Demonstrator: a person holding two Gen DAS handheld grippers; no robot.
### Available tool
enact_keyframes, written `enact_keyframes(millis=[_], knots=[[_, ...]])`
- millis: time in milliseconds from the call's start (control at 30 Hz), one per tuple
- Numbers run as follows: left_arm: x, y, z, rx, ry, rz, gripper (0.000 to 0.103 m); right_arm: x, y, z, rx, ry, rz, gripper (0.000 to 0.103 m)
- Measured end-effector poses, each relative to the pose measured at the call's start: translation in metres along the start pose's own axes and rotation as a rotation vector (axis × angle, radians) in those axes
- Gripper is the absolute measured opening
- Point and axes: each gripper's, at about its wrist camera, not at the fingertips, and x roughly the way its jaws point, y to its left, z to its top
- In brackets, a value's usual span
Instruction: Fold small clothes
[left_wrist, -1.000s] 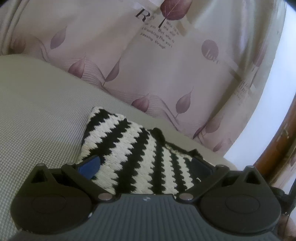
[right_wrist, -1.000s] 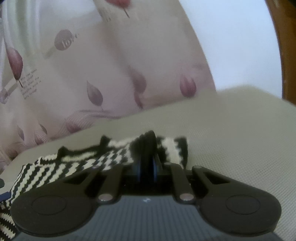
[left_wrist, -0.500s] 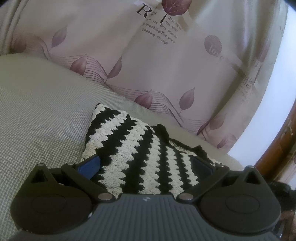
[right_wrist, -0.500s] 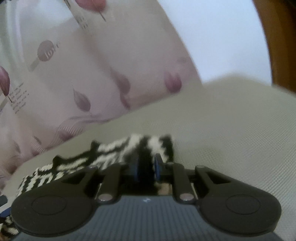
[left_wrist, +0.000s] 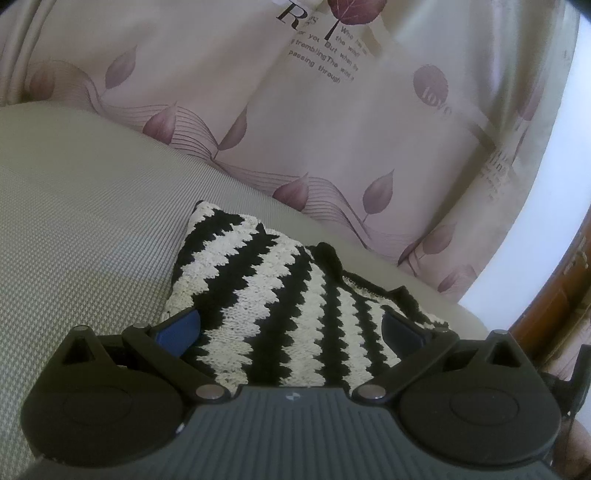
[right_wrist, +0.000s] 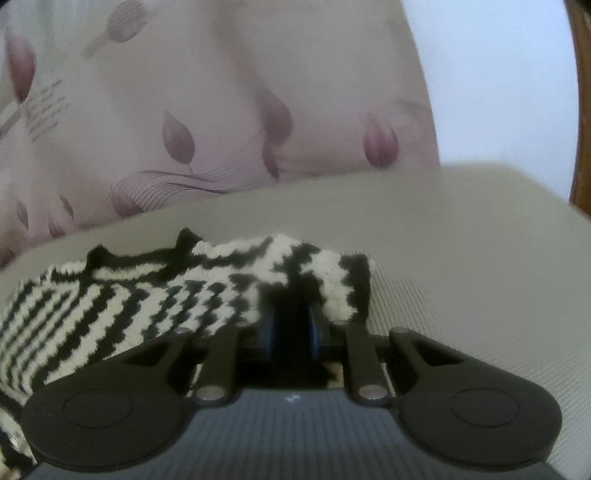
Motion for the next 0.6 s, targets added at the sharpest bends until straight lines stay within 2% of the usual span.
enact_keyframes(millis=[33, 200, 267, 333, 367, 433, 467, 500, 600], knots=[[0.0, 0.0, 0.0, 0.003, 0.001, 0.002, 0.103, 0.002, -0.001, -0.001, 0.008, -0.005, -0.003, 0.022], [0.002, 0.002, 0.001, -0.004, 0.013, -0.009, 0.103, 0.006, 0.002, -0.003, -0.006, -0.016, -0.014, 0.026], [0.001, -0.001, 0.005, 0.027, 0.05, -0.008, 0.103, -0.01, -0.008, -0.006, 0.015, -0.021, 0.0, 0.029], [-0.009, -0.006, 0.012, 0.068, 0.096, -0.01, 0.103, -0.04, -0.011, -0.007, 0.036, -0.043, -0.013, 0.03], [-0.021, -0.007, 0.013, 0.079, 0.1, -0.02, 0.103, -0.06, -0.011, -0.009, 0.043, -0.083, 0.027, 0.032], [-0.043, -0.006, 0.014, 0.096, 0.108, -0.043, 0.103, -0.101, -0.014, -0.019, 0.027, -0.129, 0.129, 0.048], [-0.053, -0.004, 0.014, 0.105, 0.127, -0.048, 0.103, -0.121, -0.016, -0.029, 0.008, -0.13, 0.153, 0.064], [-0.063, -0.001, 0.013, 0.106, 0.143, -0.047, 0.103, -0.137, -0.018, -0.038, -0.007, -0.131, 0.166, 0.068], [-0.093, 0.013, 0.007, 0.07, 0.186, -0.076, 0.103, -0.182, -0.033, -0.073, -0.038, -0.114, 0.219, 0.07]])
